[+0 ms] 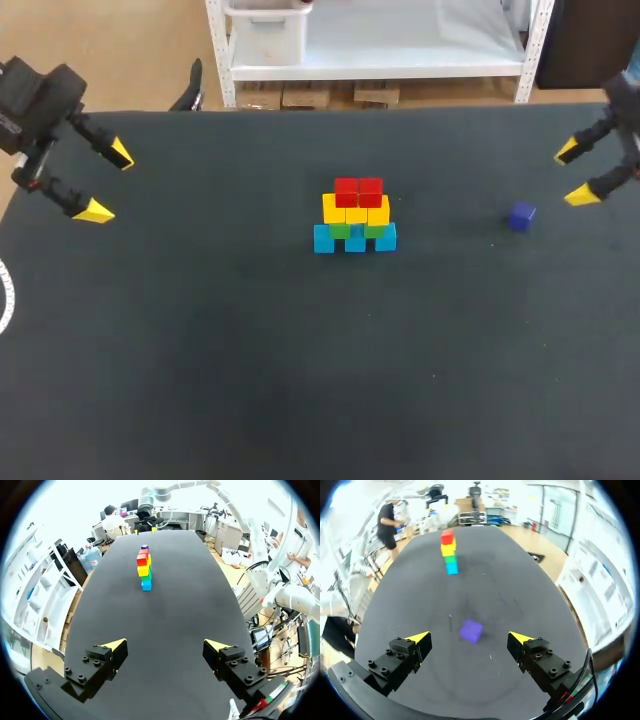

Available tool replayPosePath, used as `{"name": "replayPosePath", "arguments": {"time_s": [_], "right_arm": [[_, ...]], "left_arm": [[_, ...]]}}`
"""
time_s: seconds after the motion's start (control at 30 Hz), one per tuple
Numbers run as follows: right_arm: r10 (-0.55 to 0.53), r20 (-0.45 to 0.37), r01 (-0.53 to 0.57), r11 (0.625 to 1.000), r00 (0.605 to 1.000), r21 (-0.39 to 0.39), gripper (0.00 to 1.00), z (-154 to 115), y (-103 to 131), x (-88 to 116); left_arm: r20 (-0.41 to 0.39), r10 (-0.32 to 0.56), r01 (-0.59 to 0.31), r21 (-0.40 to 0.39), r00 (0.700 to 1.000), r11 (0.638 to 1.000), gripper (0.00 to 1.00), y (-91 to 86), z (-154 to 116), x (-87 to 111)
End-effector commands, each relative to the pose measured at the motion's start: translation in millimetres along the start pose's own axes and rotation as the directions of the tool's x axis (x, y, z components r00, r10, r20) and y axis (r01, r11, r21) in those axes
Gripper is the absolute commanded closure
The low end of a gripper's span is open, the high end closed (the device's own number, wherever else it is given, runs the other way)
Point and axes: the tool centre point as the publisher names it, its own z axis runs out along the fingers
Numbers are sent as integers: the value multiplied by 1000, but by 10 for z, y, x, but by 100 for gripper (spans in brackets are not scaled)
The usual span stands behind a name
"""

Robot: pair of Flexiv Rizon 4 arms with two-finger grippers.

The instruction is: Place the blue cubes, place green cubes on the blue cubes, place the yellow cubes on the green cubes, then place the red cubes on the yellow cubes, and place purple cube on the red cubes.

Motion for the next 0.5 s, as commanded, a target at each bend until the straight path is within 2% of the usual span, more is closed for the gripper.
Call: {"name": "replayPosePath", "arguments": {"time_s": [0.03, 0.07, 0.17, 0.2, 0.23, 0.27, 0.3, 0.37, 0.4, 0.43, 0.5], "right_arm": [[-155, -5, 154, 986, 988, -63, 0, 114, 84, -86], [-216, -25, 212, 972, 976, -102, 0, 120, 81, -92], [-340, 11, 335, 920, 940, -203, 0, 97, 67, -49], [-398, 18, 389, 885, 917, -257, 0, 93, 60, -26], [-443, 35, 436, 860, 896, -267, 0, 75, 62, 0], [-482, 25, 466, 829, 876, -310, 0, 56, 57, 23], [-538, 46, 517, 779, 842, -354, 0, 54, 63, 40], [-607, 88, 589, 710, 790, -385, 0, 23, 64, 62], [-657, 100, 630, 652, 747, -423, 0, 26, 65, 69], [-687, 101, 655, 624, 720, -426, 0, 28, 55, 73], [-742, 145, 709, 537, 655, -457, 0, 37, 38, 68]], "left_arm": [[4, 3, -3, -41, 1000, 999, 0, -42, -2, 12], [4, 3, -3, -41, 1000, 999, 0, -42, -2, 12], [4, 3, -3, -41, 1000, 999, 0, -42, -2, 12], [4, 3, -3, -41, 1000, 999, 0, -42, -2, 12], [4, 3, -3, -41, 1000, 999, 0, -42, -2, 12], [4, 3, -3, -41, 1000, 999, 0, -42, -2, 12], [4, 3, -3, -41, 1000, 999, 0, -42, -2, 12], [4, 3, -3, -41, 1000, 999, 0, -42, -2, 12], [4, 3, -3, -41, 1000, 999, 0, -42, -2, 12], [4, 3, -3, -41, 1000, 999, 0, -42, -2, 12], [4, 3, -3, -41, 1000, 999, 0, -42, -2, 12]]}}
